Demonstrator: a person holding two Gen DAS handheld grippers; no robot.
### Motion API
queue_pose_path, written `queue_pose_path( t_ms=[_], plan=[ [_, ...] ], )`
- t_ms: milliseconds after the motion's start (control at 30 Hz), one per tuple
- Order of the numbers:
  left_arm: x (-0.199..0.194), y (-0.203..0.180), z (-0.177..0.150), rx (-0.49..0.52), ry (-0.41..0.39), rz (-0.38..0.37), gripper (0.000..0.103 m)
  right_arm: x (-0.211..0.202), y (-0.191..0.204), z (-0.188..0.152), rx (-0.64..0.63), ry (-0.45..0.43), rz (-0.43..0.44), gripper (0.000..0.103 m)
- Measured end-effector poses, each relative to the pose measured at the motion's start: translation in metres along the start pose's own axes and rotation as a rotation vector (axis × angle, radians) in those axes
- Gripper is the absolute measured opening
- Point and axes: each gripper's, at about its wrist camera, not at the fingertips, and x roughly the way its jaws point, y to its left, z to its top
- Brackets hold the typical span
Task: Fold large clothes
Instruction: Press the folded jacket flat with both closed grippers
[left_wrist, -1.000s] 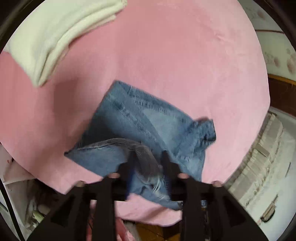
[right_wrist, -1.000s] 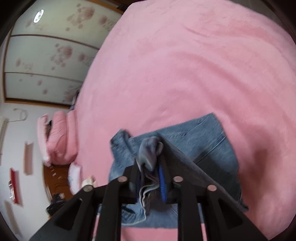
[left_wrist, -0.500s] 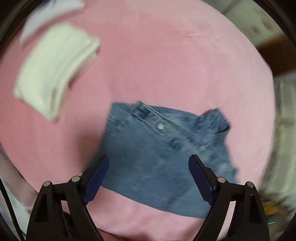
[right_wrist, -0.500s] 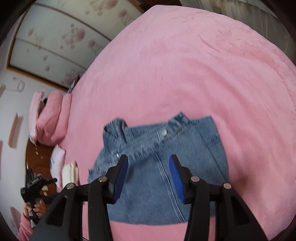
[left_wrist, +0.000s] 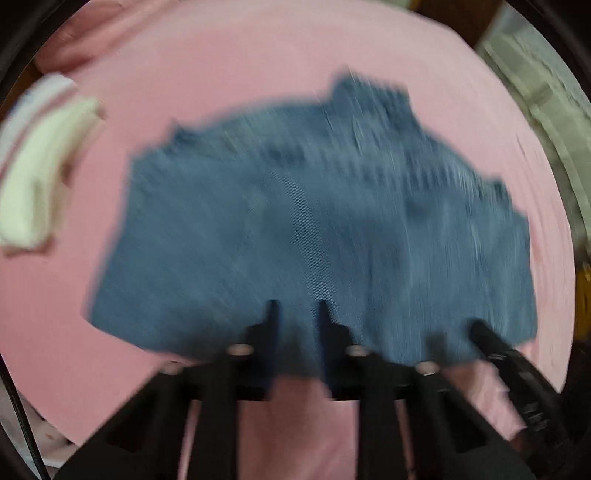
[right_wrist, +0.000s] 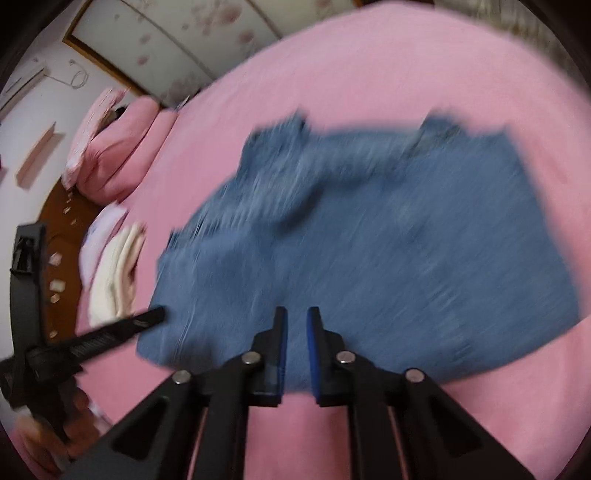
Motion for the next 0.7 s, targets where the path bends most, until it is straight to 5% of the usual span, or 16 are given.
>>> queue_pose_path(
  t_ms=[100, 200, 367, 533, 633, 700],
  plan=[
    [0.018, 0.006, -0.021, -0.046, 0.04, -0.118, 0.01, 0.032, 0.012, -0.025, -0.075, 0.074, 0.039, 0.0],
    [0.031, 0.009, -0.038, -0.062, 0.063, -0.152, 0.01, 0.039, 0.022, -0.04, -0.125, 0.063, 0.053, 0.0],
    [0.04, 0.012, -0.043, -0.017, -0.016, -0.157, 0.01, 0.052, 0.02, -0.046, -0.167, 0.051, -0.005, 0.0],
    [0.065, 0.016, -0.02, -0.022, -0.009, -0.153, 0.01, 0.066, 0.008, -0.033, -0.144, 0.014, -0.011, 0.0],
    [0.068, 0.028, -0.013, -0.073, -0.022, -0.141, 0.001, 0.08, 0.0, -0.024, -0.114, 0.03, 0.012, 0.0],
    [0.062, 0.041, -0.011, -0.081, -0.074, -0.07, 0.001, 0.076, -0.019, -0.023, -0.058, 0.041, 0.093, 0.0]
  ],
)
